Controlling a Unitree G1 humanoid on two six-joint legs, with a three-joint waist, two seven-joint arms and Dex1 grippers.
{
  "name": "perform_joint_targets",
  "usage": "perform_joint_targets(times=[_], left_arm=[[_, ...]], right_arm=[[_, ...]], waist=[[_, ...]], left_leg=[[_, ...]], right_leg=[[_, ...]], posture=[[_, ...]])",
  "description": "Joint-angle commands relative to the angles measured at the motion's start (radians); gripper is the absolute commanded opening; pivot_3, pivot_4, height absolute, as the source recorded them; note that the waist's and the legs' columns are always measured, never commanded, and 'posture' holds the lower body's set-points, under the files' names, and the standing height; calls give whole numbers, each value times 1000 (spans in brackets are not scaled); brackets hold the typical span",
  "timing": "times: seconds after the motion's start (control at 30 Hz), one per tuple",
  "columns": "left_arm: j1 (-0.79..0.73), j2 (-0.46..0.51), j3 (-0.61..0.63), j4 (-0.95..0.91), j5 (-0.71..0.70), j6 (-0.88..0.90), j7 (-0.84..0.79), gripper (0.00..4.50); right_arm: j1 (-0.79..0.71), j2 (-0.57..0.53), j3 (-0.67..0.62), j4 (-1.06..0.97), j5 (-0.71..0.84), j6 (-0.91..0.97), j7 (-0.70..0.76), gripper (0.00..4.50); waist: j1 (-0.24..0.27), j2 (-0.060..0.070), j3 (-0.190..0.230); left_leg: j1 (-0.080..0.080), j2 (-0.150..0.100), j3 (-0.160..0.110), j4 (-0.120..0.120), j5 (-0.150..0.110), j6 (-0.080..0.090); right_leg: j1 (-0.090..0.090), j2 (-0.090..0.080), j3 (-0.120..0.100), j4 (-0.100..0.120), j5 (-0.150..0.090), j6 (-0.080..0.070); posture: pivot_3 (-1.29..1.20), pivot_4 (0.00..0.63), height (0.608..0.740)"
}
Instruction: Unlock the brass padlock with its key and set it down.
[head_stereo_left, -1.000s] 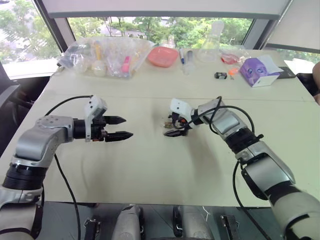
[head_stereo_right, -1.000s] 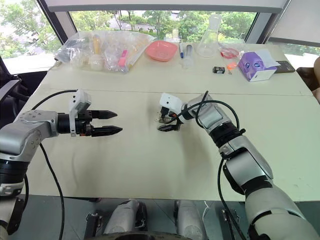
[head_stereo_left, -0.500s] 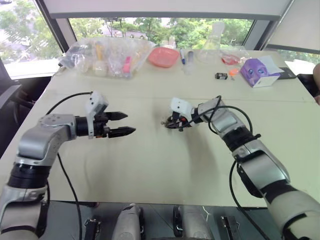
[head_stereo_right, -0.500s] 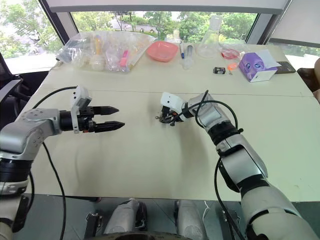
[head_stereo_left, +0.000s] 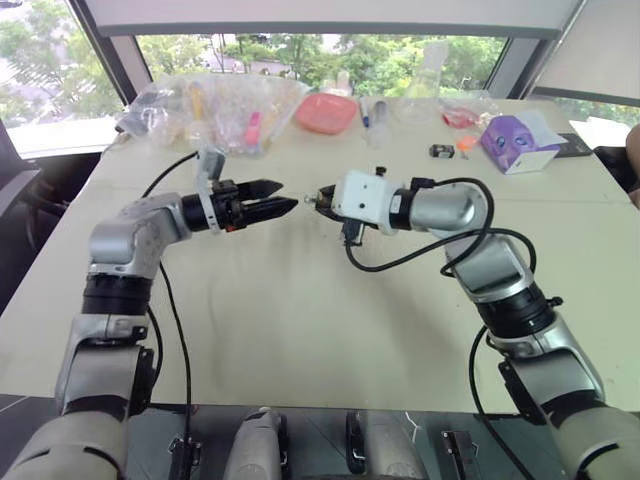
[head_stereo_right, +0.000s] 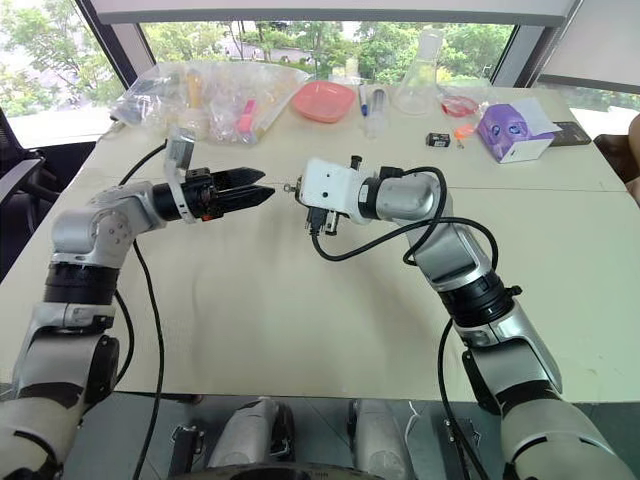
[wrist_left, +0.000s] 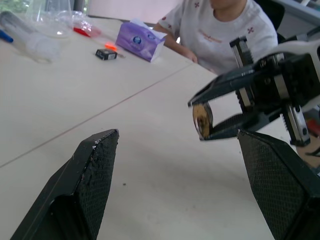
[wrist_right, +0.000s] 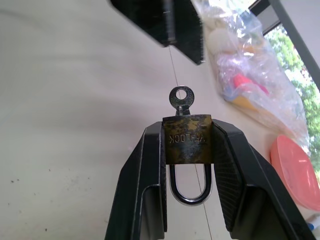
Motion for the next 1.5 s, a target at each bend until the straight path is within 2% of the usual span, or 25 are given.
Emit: perform_joint_targets(times=[0.03, 0.1, 0.17, 0.6, 0.67, 0.8, 1.03, 1.13, 1.33, 1.5], left_arm=[[-55, -22, 6, 38, 13, -45, -28, 3694], [-60, -31, -1, 42, 14, -46, -54, 3100], [-60, -34, -14, 40, 24, -48, -74, 2157], [-85, -61, -17, 92, 65, -70, -102, 2157], [-88, -68, -14, 98, 66, -71, -101, 1616], [-93, -75, -8, 107, 65, -74, -106, 72], [-74, -57, -35, 76, 95, -95, -139, 72], [-59, -50, -61, 64, 160, -195, -125, 72], [-23, -68, -92, 68, 335, -612, -27, 72], [-21, -63, -92, 105, 369, -746, -26, 72]], right_arm=[[-17, 0, -16, -52, -19, 3, -28, 671], [-18, 0, -17, -56, -22, 6, -31, 671], [-21, 1, -18, -61, -20, 8, -32, 671], [-49, 15, -14, -62, -18, 5, -32, 671], [-51, 17, -13, -63, -18, 5, -32, 671], [-54, 22, -10, -67, -18, 8, -32, 671], [-53, 22, -11, -70, -18, 8, -30, 671], [-55, 22, -11, -68, -19, 8, -31, 671], [-57, 18, -16, -58, -20, 3, -35, 671], [-59, 17, -16, -53, -18, 2, -36, 671]], waist=[[-2, 0, 0], [-5, 0, 0], [-7, 0, 0], [-3, 0, 0], [-3, 0, 0], [-3, 0, 0], [-5, 0, 0], [-4, 0, 0], [-1, 0, 0], [-2, 0, 0]], left_leg=[[0, 0, 0, 0, 0, 0], [0, 0, 0, -1, 0, 0], [0, 0, 0, -1, 0, 0], [0, 0, 0, 0, 0, 0], [0, 0, 0, 0, 0, 0], [0, 0, 0, 0, 0, 0], [0, 0, 0, -1, 0, 0], [0, 0, 0, -1, 0, 0], [0, 0, 0, 0, 0, 0], [0, 0, 0, 0, 0, 0]], right_leg=[[0, 0, 0, 0, 0, 0], [0, 0, 0, 0, 0, 0], [0, 0, 0, 0, 0, 0], [0, 0, 0, 0, 0, 0], [0, 0, 0, 0, 0, 0], [0, 0, 0, 0, 0, 0], [0, 0, 0, 0, 0, 0], [0, 0, 0, 0, 0, 0], [0, 0, 0, 0, 0, 0], [0, 0, 0, 0, 0, 0]], posture=[[0, 150, 733], [0, 150, 733], [0, 150, 733], [0, 150, 733], [0, 150, 733], [0, 150, 733], [0, 150, 733], [0, 150, 733], [0, 150, 733], [0, 150, 733]])
